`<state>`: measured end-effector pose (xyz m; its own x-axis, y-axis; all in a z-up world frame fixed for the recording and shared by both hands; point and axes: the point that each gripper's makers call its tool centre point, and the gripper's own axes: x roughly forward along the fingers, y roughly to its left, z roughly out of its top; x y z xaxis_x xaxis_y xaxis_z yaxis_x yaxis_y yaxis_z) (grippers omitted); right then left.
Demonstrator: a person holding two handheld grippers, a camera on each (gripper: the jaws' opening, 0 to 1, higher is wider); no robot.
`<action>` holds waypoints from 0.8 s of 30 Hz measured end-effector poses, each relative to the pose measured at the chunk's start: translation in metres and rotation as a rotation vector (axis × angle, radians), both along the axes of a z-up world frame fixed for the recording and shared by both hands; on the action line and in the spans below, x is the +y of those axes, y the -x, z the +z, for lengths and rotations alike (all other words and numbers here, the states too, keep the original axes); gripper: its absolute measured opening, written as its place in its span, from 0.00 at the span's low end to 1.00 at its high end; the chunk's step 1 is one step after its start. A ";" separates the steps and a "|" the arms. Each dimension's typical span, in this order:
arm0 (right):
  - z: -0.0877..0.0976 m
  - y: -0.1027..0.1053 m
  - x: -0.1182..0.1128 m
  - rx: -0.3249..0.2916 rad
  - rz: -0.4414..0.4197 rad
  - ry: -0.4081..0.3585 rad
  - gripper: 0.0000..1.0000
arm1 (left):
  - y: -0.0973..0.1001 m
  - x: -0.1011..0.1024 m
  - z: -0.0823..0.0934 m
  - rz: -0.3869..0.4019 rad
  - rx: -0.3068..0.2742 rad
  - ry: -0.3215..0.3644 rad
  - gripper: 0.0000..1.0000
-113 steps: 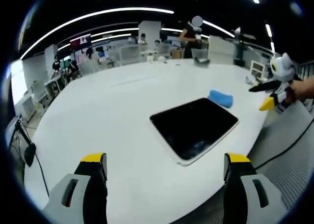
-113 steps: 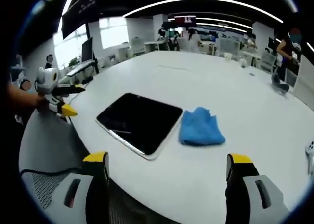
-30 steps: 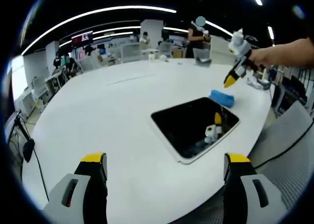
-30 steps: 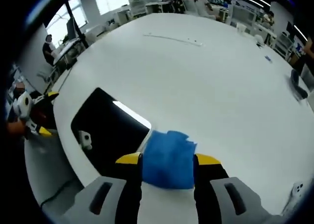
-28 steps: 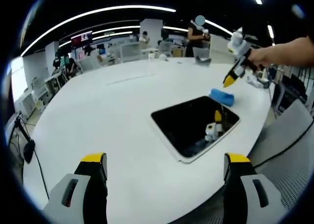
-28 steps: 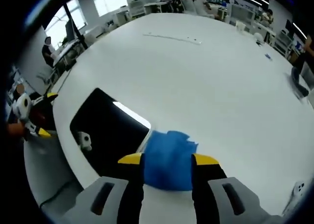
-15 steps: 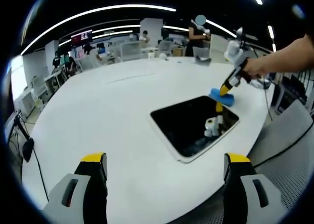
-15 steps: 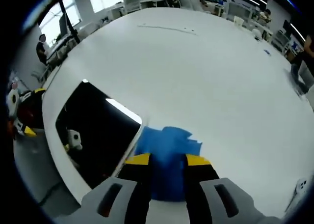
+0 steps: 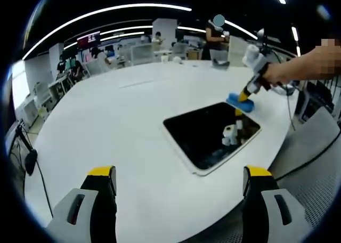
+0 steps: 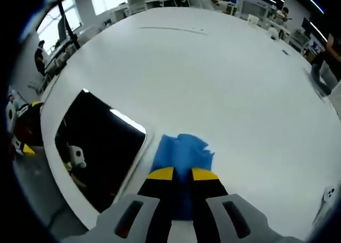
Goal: Wipe the mirror surface with the cleaning cloth until all visible marks leave the cleaned area.
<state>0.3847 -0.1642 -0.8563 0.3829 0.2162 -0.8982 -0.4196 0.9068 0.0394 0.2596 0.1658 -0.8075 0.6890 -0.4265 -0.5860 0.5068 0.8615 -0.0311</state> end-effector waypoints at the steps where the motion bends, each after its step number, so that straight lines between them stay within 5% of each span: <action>1: 0.002 0.000 -0.001 0.006 -0.016 -0.012 0.05 | 0.000 0.000 0.000 0.000 0.000 0.001 0.99; 14: 0.022 0.001 0.000 0.038 -0.101 -0.085 0.05 | 0.000 0.000 0.002 0.003 -0.007 -0.002 1.00; 24: 0.019 -0.004 0.008 0.063 -0.114 -0.109 0.04 | 0.002 -0.002 0.001 -0.010 0.001 -0.003 1.00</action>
